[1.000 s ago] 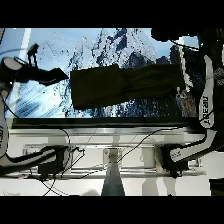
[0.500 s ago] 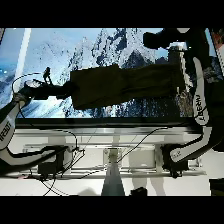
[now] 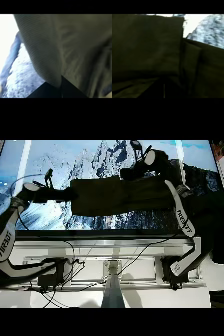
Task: Fold the clothes and pants, and hang the long-sleeved shirts on hangers.
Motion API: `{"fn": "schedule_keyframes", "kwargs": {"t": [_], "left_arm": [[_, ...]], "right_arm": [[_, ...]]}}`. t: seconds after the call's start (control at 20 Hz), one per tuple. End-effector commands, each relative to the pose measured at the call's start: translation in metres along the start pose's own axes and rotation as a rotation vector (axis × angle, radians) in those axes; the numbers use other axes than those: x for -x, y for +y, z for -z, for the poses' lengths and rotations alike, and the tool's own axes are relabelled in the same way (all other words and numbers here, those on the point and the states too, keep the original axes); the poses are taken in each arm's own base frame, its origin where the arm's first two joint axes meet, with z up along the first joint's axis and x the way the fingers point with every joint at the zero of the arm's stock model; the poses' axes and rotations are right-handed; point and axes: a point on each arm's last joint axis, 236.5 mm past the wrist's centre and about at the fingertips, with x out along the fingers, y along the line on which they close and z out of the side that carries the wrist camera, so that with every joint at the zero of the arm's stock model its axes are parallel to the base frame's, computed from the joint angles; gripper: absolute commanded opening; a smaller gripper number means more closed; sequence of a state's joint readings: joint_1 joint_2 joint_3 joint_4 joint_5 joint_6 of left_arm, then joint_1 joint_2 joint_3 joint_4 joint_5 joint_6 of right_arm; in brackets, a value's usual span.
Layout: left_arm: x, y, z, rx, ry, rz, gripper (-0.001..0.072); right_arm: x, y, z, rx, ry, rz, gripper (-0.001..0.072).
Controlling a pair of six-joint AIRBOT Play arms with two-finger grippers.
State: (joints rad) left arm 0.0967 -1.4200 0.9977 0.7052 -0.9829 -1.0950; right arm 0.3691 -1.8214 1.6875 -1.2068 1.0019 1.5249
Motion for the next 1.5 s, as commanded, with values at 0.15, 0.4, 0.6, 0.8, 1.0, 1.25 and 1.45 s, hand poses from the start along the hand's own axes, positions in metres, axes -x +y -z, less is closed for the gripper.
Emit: {"fn": "schedule_keyframes", "kwargs": {"t": [0.15,0.4,0.6,0.8,1.0,1.25,1.45], "left_arm": [[0.108,-0.089,-0.051,-0.331,-0.09,0.011,0.0018],[0.156,-0.091,-0.085,-0.368,-0.263,-0.136,0.0019],[0.162,-0.092,-0.098,-0.282,-0.33,-0.122,0.0019],[0.14,-0.124,-0.094,-0.273,-0.306,-0.002,0.0019],[0.089,-0.183,-0.078,-0.256,-0.231,0.187,0.0019],[-0.013,-0.29,-0.027,-0.198,-0.12,0.435,0.002],[-0.074,-0.363,0.035,-0.298,-0.121,0.532,0.0279]], "right_arm": [[-0.058,0.101,0.037,0.1,0.038,-0.097,0.0025],[-0.053,0.208,0.108,0.063,0.236,-0.339,0.0025],[-0.042,0.243,0.112,0.1,0.229,-0.437,0.0026],[-0.018,0.176,0.05,0.073,0.108,-0.343,0.0026],[0.053,0.055,-0.018,-0.006,-0.056,-0.175,0.0027],[0.155,-0.07,-0.055,-0.172,-0.235,-0.043,0.0027],[0.205,-0.137,-0.053,-0.271,-0.311,0.039,0.0027]]}}
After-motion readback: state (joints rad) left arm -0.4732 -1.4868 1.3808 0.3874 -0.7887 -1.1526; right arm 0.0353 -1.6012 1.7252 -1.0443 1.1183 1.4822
